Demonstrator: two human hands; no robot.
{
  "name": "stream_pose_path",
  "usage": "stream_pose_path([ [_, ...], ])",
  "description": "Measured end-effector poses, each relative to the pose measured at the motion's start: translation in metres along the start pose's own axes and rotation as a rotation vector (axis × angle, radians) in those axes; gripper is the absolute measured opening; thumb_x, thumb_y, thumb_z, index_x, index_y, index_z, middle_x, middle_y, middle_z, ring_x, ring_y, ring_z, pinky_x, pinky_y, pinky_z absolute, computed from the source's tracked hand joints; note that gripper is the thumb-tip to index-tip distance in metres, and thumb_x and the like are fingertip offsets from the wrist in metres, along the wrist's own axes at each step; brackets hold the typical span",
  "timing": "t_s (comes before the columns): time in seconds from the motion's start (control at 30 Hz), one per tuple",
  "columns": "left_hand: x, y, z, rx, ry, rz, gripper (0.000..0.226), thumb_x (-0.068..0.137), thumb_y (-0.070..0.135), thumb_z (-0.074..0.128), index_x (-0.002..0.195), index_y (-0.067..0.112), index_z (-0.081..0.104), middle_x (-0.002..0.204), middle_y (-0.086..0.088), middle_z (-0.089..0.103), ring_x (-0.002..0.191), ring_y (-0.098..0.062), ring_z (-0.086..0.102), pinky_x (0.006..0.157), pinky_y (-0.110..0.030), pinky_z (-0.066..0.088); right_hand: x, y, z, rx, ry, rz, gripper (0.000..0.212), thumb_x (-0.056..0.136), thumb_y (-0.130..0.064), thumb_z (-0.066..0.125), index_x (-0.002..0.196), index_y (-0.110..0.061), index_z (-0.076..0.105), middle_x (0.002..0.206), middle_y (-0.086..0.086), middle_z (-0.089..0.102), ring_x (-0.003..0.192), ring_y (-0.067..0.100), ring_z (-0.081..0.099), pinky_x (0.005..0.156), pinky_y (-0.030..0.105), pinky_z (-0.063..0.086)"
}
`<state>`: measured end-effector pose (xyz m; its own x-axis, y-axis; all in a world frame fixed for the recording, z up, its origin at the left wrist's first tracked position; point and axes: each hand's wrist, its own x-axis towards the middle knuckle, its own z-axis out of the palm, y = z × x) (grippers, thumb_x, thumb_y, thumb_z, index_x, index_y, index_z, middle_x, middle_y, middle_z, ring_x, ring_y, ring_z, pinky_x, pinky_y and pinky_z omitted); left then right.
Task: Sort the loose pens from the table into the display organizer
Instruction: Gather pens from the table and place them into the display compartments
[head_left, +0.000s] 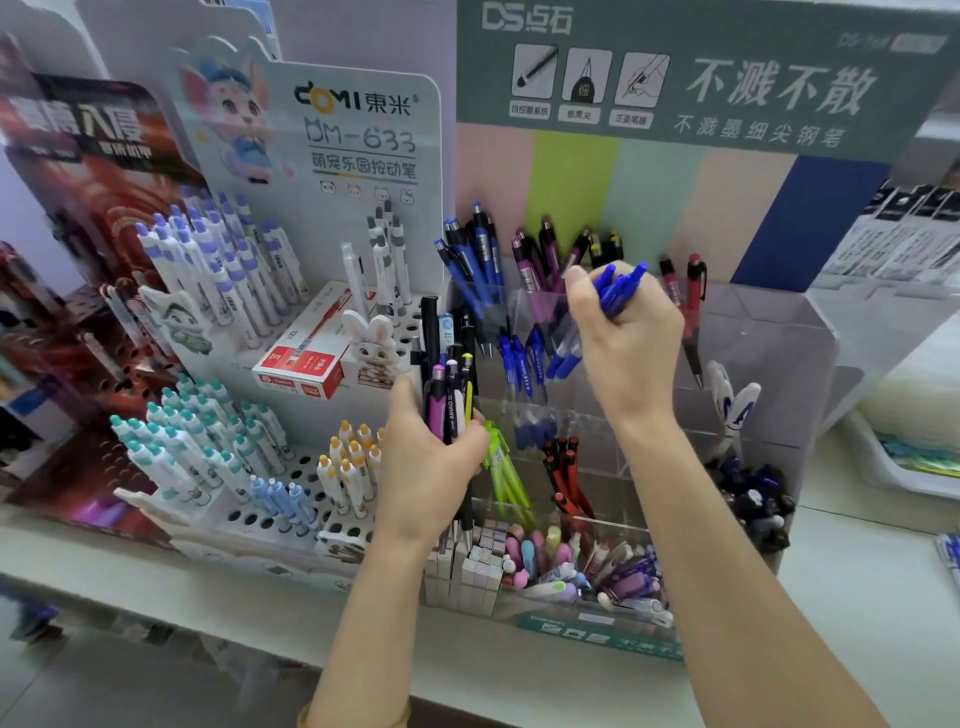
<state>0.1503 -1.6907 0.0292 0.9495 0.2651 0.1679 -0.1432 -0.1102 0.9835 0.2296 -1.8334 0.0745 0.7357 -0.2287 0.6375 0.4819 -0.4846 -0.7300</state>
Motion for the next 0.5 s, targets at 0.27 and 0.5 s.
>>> stream_pose_path([
  [0.27,0.001,-0.007,0.004,-0.175,-0.075,-0.039,0.034,0.079,-0.010,0.062,0.102,0.014,0.055,0.075,-0.005,0.063,0.065,-0.014,0.059,0.063,-0.023,0.054,-0.020,0.011,0.013,-0.495,-0.450,0.204,0.038,0.086,-0.054,0.059,0.082,-0.020,0.044,0.082,-0.002,0.051,0.072,0.020,0.052,0.059,0.032,0.037],
  [0.5,0.004,-0.016,0.009,-0.435,-0.215,-0.040,0.051,0.061,0.015,0.066,0.105,-0.007,0.050,0.073,-0.008,0.057,0.059,-0.021,0.051,0.057,-0.031,0.048,-0.028,0.011,0.001,-0.355,-0.425,0.122,0.022,0.089,-0.027,0.064,0.107,-0.017,0.054,0.093,-0.003,0.058,0.083,0.016,0.056,0.073,0.033,0.050],
])
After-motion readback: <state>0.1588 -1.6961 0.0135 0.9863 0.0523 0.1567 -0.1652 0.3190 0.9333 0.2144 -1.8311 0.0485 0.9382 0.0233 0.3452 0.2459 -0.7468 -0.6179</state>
